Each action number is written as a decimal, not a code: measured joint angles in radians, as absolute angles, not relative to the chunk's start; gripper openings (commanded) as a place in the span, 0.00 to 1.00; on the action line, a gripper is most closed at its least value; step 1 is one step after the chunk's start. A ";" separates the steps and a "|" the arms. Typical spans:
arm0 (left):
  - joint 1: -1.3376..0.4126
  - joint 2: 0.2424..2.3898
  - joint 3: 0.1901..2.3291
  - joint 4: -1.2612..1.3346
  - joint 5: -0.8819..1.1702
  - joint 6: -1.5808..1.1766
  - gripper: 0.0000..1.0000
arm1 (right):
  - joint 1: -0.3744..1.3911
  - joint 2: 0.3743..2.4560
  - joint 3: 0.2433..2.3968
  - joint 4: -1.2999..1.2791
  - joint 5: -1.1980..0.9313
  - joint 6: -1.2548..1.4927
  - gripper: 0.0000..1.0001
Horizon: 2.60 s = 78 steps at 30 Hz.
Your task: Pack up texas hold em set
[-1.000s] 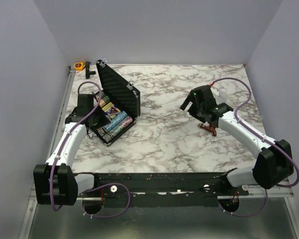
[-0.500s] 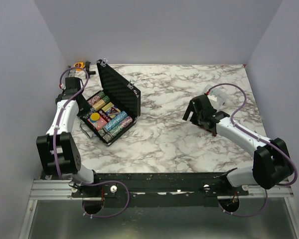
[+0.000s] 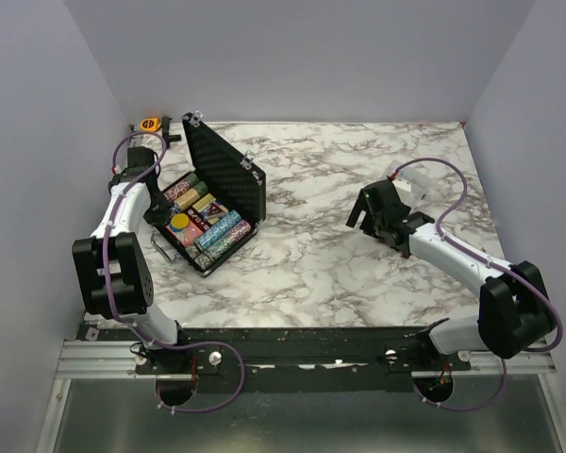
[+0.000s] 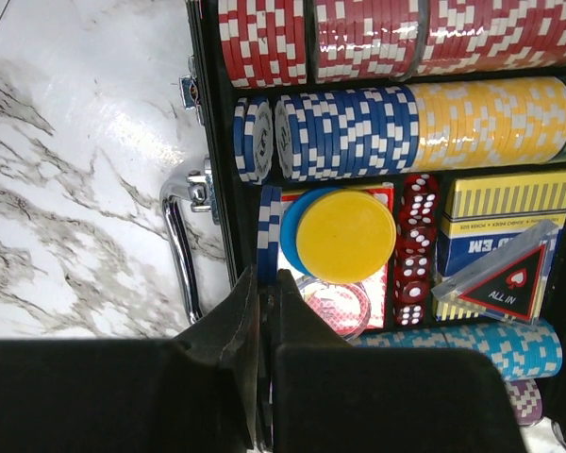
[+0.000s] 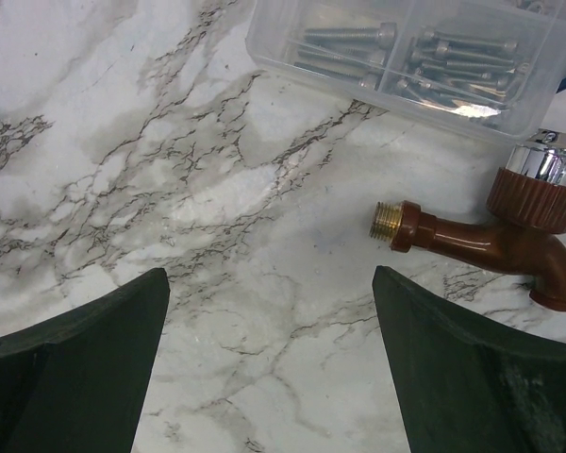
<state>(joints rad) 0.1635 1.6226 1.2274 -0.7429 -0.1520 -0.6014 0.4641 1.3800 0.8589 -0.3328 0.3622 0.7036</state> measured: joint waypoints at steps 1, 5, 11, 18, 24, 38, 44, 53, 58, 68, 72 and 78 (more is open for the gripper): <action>0.165 1.626 1.227 -0.743 -0.153 -0.605 0.00 | 0.464 1.380 0.859 -0.332 0.362 0.704 0.90; 0.178 1.644 1.227 -0.741 -0.154 -0.618 0.00 | 0.464 1.380 0.859 -0.331 0.362 0.704 0.90; 0.196 1.652 1.227 -0.722 -0.153 -0.629 0.00 | 0.464 1.380 0.859 -0.330 0.362 0.704 0.90; 0.197 1.654 1.227 -0.703 -0.146 -0.638 0.00 | 0.464 1.380 0.859 -0.330 0.362 0.704 0.90; 0.205 1.665 1.227 -0.693 -0.145 -0.643 0.00 | 0.464 1.380 0.859 -0.330 0.362 0.704 0.90; 0.230 1.721 1.227 -0.659 -0.096 -0.654 0.23 | 0.464 1.380 0.859 -0.329 0.362 0.704 0.90; 0.235 1.718 1.227 -0.664 -0.097 -0.658 0.39 | 0.464 1.381 0.859 -0.329 0.362 0.704 0.90; 0.236 1.529 1.189 -0.665 -0.102 -0.669 0.47 | 0.464 1.393 0.859 -0.326 0.361 0.704 0.90; 0.236 1.390 1.099 -0.567 0.042 -0.661 0.64 | 0.464 1.408 0.859 -0.322 0.353 0.701 0.90; 0.139 1.256 1.029 -0.323 0.482 -0.613 0.66 | 0.464 1.409 0.847 -0.268 0.205 0.632 0.94; 0.001 1.256 1.147 -0.287 0.558 -0.569 0.68 | 0.464 1.402 0.814 -0.222 0.106 0.607 1.00; -0.075 1.320 1.380 -0.244 0.606 -0.589 0.68 | 0.464 1.381 0.804 -0.204 0.060 0.588 1.00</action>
